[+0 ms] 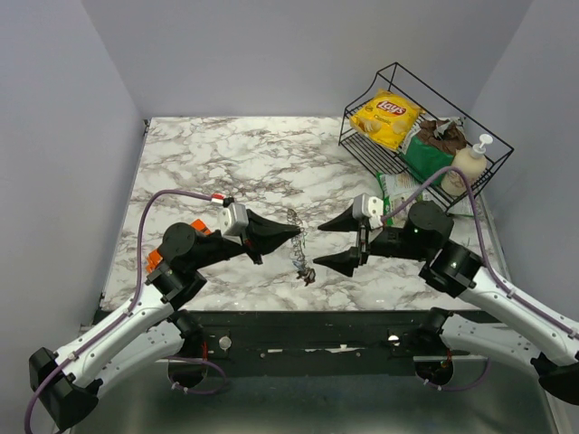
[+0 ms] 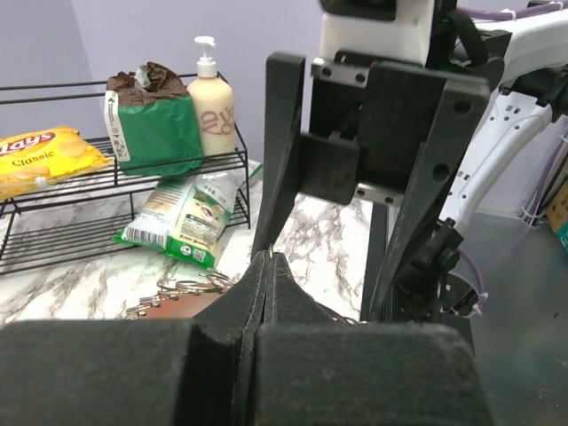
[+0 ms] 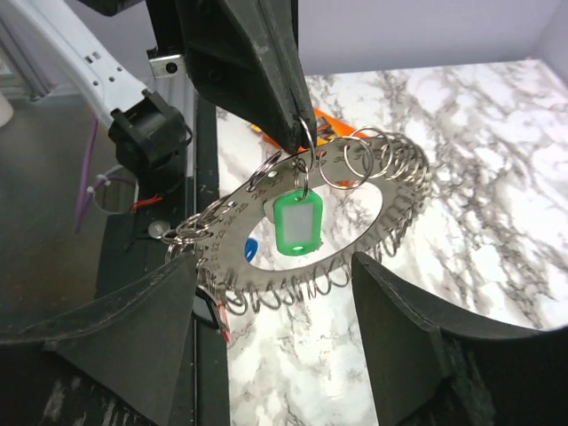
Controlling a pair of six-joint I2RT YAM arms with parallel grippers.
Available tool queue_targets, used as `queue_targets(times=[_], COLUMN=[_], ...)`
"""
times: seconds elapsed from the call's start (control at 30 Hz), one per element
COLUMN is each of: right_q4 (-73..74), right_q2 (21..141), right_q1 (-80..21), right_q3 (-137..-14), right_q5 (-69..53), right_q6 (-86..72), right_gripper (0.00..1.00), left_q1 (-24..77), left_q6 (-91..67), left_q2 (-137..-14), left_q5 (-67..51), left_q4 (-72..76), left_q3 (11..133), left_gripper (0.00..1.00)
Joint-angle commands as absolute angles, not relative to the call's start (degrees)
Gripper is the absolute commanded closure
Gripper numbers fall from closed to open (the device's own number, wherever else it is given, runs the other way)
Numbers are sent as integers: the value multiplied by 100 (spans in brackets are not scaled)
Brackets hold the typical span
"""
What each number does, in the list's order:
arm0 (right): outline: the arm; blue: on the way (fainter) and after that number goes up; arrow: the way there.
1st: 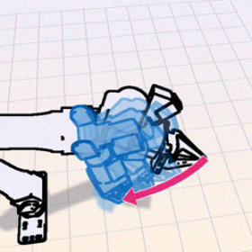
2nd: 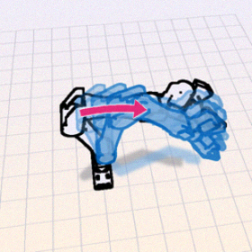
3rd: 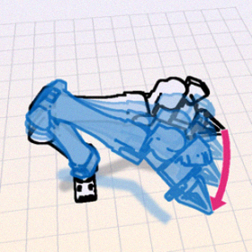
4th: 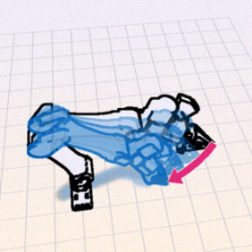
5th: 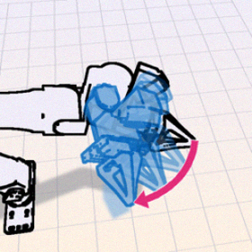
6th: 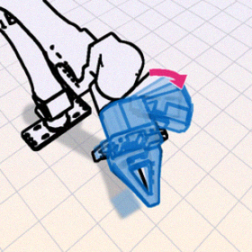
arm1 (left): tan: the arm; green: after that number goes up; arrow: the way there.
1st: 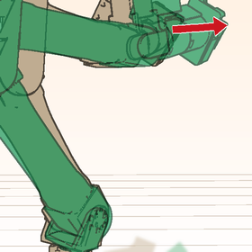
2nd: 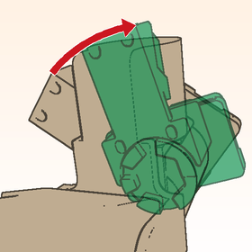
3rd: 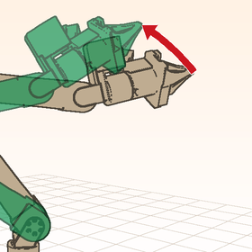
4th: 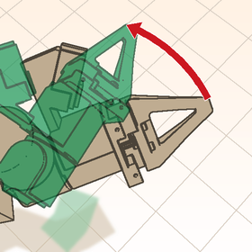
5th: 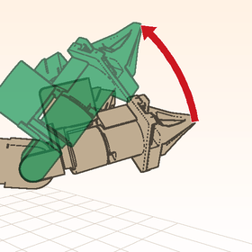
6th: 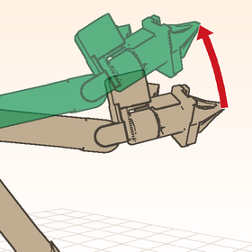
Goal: Put the keys on the keyring
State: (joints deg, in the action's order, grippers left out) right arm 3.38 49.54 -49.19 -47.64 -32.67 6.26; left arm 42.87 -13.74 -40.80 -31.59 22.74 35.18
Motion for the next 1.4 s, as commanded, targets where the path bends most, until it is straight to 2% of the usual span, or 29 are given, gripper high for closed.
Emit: queue_targets(times=[0.0, 0.13, 0.37, 0.8, 0.97, 1.03, 1.27, 1.37], right_q4=[387, 273, -156, -1159, -1354, -1371, -1187, -1125], right_q2=[4597, 4448, 4684, 5343, 5423, 5405, 5484, 5502], right_q1=[-4948, -4940, -4948, -4948, -4948, -4948, -4940, -4948], right_q3=[-4746, -4886, -5097, -5177, -5089, -5063, -5124, -5115], right_q5=[-2874, -3111, -3524, -4569, -4641, -4597, -4641, -4615], right_q6=[782, 782, 528, 18, -176, -176, -88, -53], right_gripper=[21, 22, 33, 47, 64, 68, 99, 99], left_q1=[4315, 4315, 4315, 4324, 4324, 4324, 4324, 4324], left_q6=[-1327, -1362, -1511, -1661, -1644, -1635, -1661, -1644], left_q2=[-3964, -3964, -3946, -3999, -3982, -3973, -3964, -3955], left_q5=[-3199, -3304, -3568, -3683, -3656, -3665, -3656, -3647], left_q4=[2566, 2601, 2874, 3032, 3024, 3015, 3085, 3059], left_q3=[3639, 3639, 3551, 3489, 3489, 3481, 3463, 3472], left_gripper=[100, 100, 100, 100, 100, 100, 100, 100])
